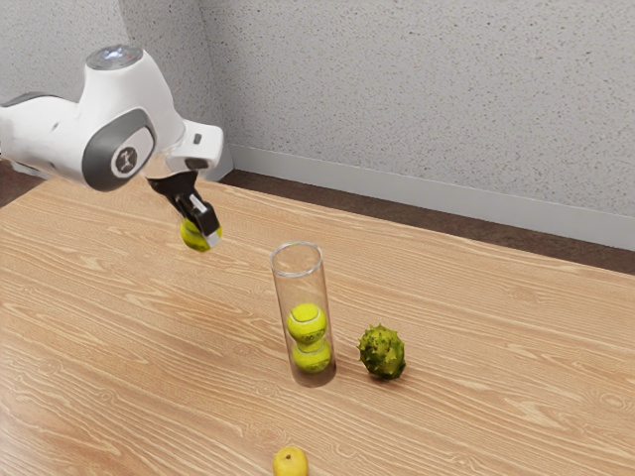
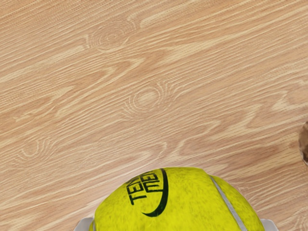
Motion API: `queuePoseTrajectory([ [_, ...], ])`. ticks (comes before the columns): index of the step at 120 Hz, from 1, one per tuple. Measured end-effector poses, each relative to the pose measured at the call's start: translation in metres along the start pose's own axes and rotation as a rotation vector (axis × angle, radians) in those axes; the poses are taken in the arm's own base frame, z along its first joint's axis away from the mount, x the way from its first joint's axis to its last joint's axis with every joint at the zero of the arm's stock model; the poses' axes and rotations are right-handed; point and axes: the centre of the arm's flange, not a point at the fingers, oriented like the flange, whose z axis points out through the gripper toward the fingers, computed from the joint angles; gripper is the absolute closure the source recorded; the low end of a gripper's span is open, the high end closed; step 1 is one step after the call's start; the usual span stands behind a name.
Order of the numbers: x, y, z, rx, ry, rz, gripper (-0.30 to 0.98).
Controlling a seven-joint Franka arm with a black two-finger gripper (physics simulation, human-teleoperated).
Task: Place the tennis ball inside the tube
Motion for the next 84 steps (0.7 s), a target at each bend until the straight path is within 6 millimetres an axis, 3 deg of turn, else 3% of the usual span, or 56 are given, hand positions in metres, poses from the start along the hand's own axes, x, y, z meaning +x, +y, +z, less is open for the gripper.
queuePoseTrajectory([
  [34,0.039,0.064,-0.054,-0.026,0.113,0.086,0.56],
  [65,0.074,0.114,-0.059,-0.087,0.146,0.172,0.54],
  [84,0.084,0.116,-0.055,-0.107,0.148,0.180,0.40],
])
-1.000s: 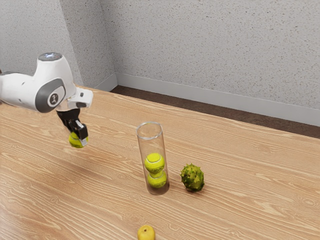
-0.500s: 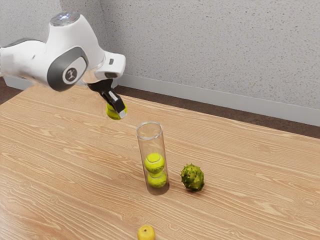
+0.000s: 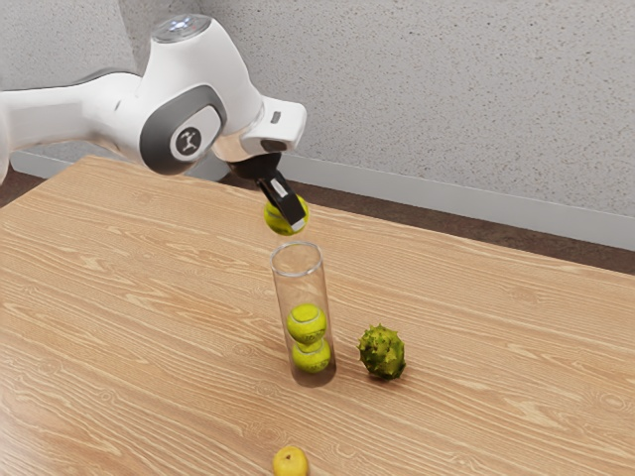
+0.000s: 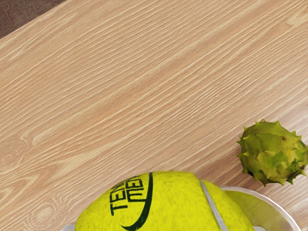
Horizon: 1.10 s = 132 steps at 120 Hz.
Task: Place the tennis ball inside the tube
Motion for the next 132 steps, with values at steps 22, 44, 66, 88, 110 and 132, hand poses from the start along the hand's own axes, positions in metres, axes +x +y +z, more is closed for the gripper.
queuePoseTrajectory([
  [22,0.008,0.002,0.001,-0.016,0.006,0.017,0.29],
  [44,0.008,0.002,0.000,-0.025,0.004,0.032,0.14],
  [66,0.011,0.002,-0.012,-0.025,0.000,0.049,0.06],
  [88,0.019,0.006,-0.039,-0.063,-0.079,0.076,0.02],
  [110,0.001,-0.069,-0.067,0.020,-0.171,0.018,0.01],
  [132,-0.058,-0.178,-0.068,0.066,-0.290,-0.110,0.00],
])
